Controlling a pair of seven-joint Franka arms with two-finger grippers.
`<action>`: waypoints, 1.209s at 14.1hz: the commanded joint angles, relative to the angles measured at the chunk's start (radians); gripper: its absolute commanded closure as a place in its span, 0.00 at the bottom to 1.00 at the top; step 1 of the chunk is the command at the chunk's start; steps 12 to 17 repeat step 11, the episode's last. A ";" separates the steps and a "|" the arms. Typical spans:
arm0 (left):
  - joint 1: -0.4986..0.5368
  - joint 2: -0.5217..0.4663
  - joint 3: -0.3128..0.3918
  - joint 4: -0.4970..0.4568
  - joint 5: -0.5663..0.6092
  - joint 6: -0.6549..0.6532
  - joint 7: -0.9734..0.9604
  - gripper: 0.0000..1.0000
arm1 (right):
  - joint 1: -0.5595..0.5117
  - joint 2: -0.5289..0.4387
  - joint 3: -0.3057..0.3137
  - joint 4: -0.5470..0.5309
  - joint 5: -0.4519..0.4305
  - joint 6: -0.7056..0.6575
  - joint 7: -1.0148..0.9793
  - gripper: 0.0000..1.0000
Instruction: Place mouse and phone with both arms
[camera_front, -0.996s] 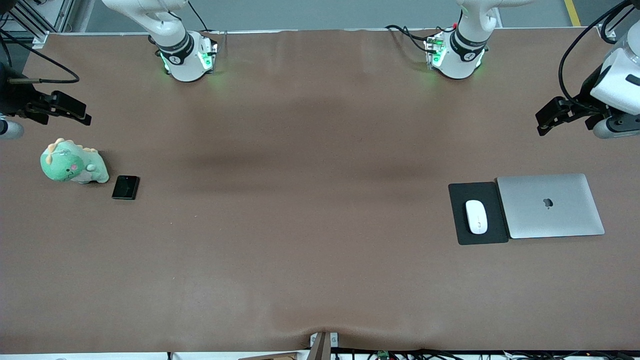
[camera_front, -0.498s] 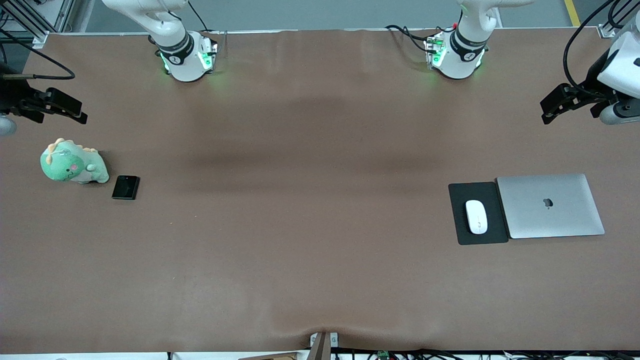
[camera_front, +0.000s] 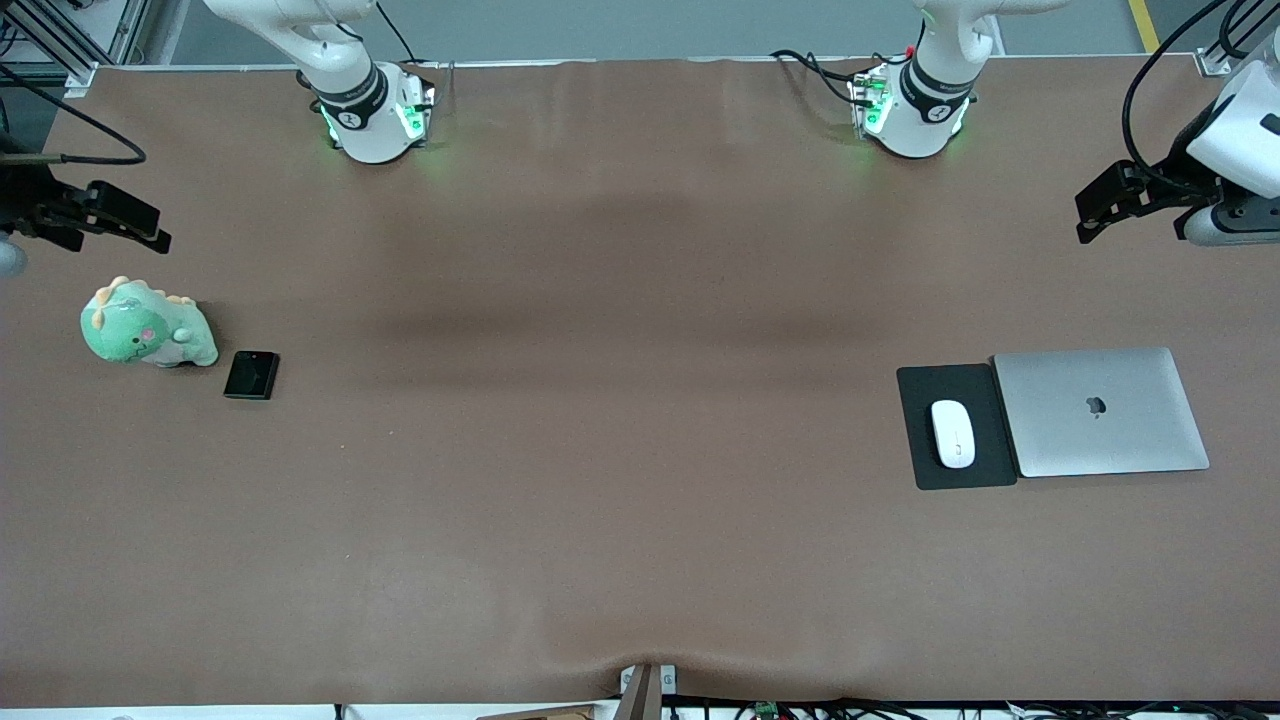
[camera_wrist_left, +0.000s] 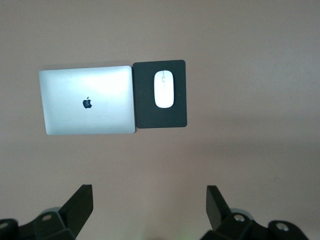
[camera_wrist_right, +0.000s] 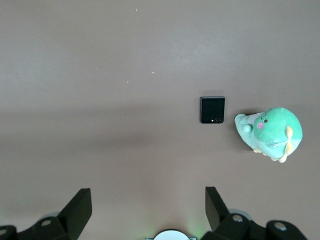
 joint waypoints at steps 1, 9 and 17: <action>0.004 -0.001 0.009 0.004 -0.031 -0.008 0.024 0.00 | -0.017 0.010 0.010 0.049 -0.013 -0.015 0.015 0.00; 0.000 0.035 0.008 0.023 -0.031 -0.008 0.023 0.00 | -0.036 0.007 0.013 0.056 -0.006 -0.016 0.015 0.00; 0.001 0.027 0.008 0.023 -0.033 -0.009 0.023 0.00 | -0.034 0.007 0.013 0.056 -0.006 -0.018 0.014 0.00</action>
